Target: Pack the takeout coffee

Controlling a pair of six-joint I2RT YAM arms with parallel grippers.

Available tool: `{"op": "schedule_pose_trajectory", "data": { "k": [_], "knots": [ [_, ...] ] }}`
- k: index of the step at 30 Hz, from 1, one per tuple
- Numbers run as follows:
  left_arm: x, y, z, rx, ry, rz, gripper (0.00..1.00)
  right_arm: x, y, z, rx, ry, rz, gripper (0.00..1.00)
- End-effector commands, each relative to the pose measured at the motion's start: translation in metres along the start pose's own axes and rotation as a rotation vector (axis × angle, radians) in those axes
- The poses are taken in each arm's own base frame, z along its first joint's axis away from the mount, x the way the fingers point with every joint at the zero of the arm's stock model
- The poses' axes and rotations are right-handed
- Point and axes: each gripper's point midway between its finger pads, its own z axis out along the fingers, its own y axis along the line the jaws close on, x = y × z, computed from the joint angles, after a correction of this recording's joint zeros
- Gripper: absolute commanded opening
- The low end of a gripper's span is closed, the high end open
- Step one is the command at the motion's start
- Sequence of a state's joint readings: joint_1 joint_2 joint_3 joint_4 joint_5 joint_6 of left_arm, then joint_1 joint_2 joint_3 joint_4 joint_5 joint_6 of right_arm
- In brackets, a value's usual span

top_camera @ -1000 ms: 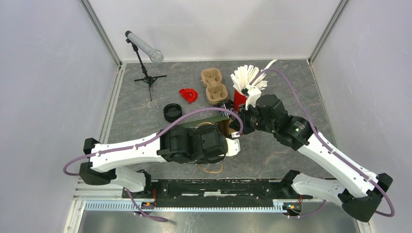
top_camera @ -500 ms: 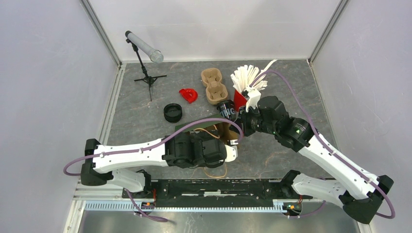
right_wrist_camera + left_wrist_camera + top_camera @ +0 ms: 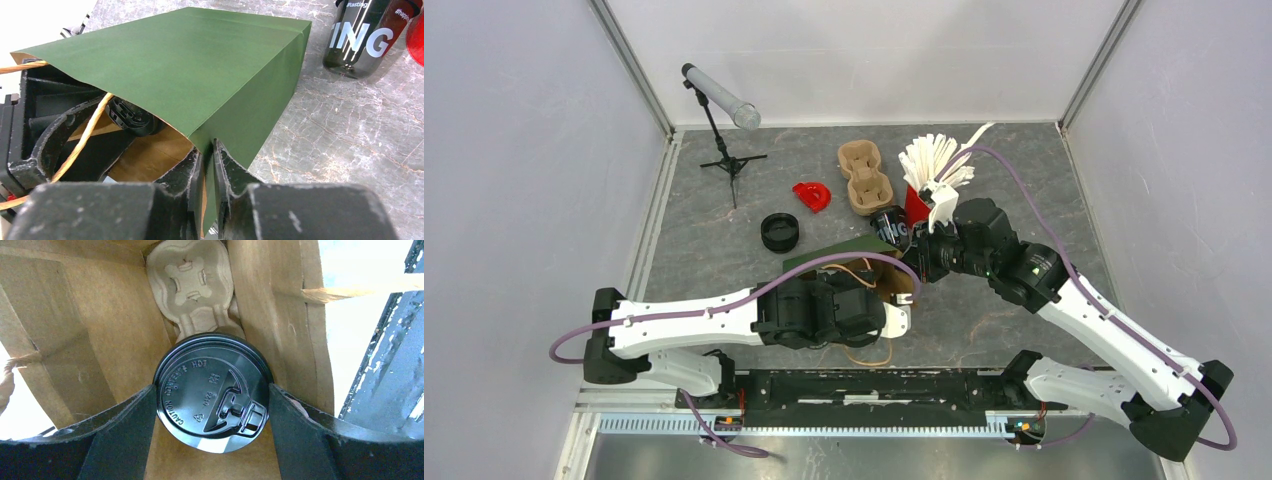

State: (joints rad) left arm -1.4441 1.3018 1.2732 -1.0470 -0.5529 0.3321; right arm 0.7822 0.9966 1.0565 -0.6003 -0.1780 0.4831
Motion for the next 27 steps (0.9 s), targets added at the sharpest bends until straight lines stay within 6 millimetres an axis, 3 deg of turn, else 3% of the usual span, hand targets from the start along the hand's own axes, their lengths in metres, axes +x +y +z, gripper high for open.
{"op": "schedule_pose_trajectory", "data": {
  "k": [1, 4, 9, 10, 14, 19, 27],
  "knots": [
    [-0.011, 0.008, -0.003, -0.031, -0.054, 0.014, 0.38, 0.002, -0.008, 0.001, 0.031, -0.002, -0.018, 0.2],
    [-0.016, 0.008, -0.002, -0.024, -0.066, 0.002, 0.38, 0.007, -0.01, 0.003, 0.028, 0.006, -0.014, 0.28],
    [-0.019, 0.009, -0.003, -0.027, -0.068, -0.002, 0.37, 0.011, -0.019, 0.001, 0.07, 0.008, -0.018, 0.28],
    [-0.018, 0.01, -0.003, -0.03, -0.065, 0.0, 0.37, 0.013, -0.02, 0.002, 0.074, 0.009, -0.015, 0.26],
    [-0.007, 0.01, -0.001, -0.043, -0.044, 0.014, 0.37, 0.017, -0.019, 0.003, 0.055, 0.01, -0.017, 0.01],
    [0.005, 0.007, 0.006, -0.04, -0.024, 0.043, 0.37, 0.02, -0.014, 0.003, 0.022, 0.017, -0.03, 0.0],
    [0.007, 0.011, 0.017, -0.072, -0.014, 0.096, 0.36, 0.02, -0.007, 0.008, -0.026, 0.031, -0.04, 0.0]
  ]
}}
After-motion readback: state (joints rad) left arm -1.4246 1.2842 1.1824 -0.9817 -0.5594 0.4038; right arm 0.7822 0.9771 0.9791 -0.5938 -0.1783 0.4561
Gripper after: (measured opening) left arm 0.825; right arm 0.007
